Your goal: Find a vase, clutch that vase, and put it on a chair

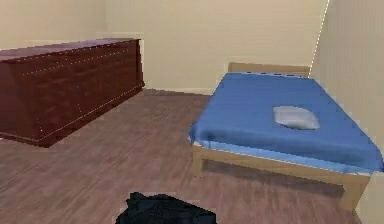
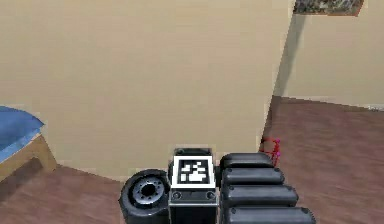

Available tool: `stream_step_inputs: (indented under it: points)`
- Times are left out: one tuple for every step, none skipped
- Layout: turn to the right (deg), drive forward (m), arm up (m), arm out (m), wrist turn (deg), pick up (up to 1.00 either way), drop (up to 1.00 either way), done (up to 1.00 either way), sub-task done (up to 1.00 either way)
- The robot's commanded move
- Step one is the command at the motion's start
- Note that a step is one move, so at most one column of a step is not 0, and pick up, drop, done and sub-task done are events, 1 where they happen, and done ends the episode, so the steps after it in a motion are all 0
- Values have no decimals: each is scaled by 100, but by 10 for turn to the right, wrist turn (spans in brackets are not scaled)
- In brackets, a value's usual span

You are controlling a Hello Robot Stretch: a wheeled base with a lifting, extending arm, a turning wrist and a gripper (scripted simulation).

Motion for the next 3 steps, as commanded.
stream_step_inputs:
  points:
    - [450,0,0,0,0,0,0,0,0]
    - [450,0,0,0,0,0,0,0,0]
    - [180,0,0,0,0,0,0,0,0]
